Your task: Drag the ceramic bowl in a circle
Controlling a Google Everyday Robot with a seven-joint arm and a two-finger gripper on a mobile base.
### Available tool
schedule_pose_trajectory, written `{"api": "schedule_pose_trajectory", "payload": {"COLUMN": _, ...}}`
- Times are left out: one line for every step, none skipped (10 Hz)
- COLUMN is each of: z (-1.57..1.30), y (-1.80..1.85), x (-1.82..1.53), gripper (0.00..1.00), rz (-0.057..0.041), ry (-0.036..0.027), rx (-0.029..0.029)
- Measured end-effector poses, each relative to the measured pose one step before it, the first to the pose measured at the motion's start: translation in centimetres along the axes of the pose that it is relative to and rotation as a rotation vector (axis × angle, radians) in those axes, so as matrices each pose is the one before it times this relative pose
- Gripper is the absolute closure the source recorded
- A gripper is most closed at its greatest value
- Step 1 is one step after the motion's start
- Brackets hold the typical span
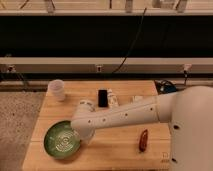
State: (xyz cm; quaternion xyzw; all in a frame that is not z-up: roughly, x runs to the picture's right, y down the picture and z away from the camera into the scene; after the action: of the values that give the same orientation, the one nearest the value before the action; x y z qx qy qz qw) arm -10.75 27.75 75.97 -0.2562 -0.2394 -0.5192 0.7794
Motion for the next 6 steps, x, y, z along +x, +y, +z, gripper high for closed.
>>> {"api": "schedule_pose_trajectory", "payload": {"z": -0.191, "y": -0.221, "x": 0.158, "gripper": 0.68, "rz": 0.00155, "ry": 0.00415, "rx": 0.00326}}
{"api": "schedule_pose_trajectory", "payload": {"z": -0.207, "y": -0.578, "x": 0.404, "gripper": 0.78, "rz": -0.00249, "ry": 0.00189, "rx": 0.00596}}
{"api": "schedule_pose_trajectory", "payload": {"z": -0.093, "y": -0.251, "x": 0.27, "gripper": 0.88, "rz": -0.00403, "ry": 0.00072, "rx": -0.00578}}
{"api": "schedule_pose_trajectory", "payload": {"z": -0.132, "y": -0.414, "x": 0.212, "gripper": 0.96, "rz": -0.00181, "ry": 0.00031, "rx": 0.00365}}
{"api": "schedule_pose_trajectory", "payload": {"z": -0.076, "y": -0.073, "x": 0.072, "gripper": 1.0, "rz": 0.00231, "ry": -0.00002, "rx": 0.00012}}
{"api": "schedule_pose_trajectory", "payload": {"z": -0.144, "y": -0.059, "x": 0.178, "gripper": 1.0, "rz": 0.00638, "ry": 0.00044, "rx": 0.00273}}
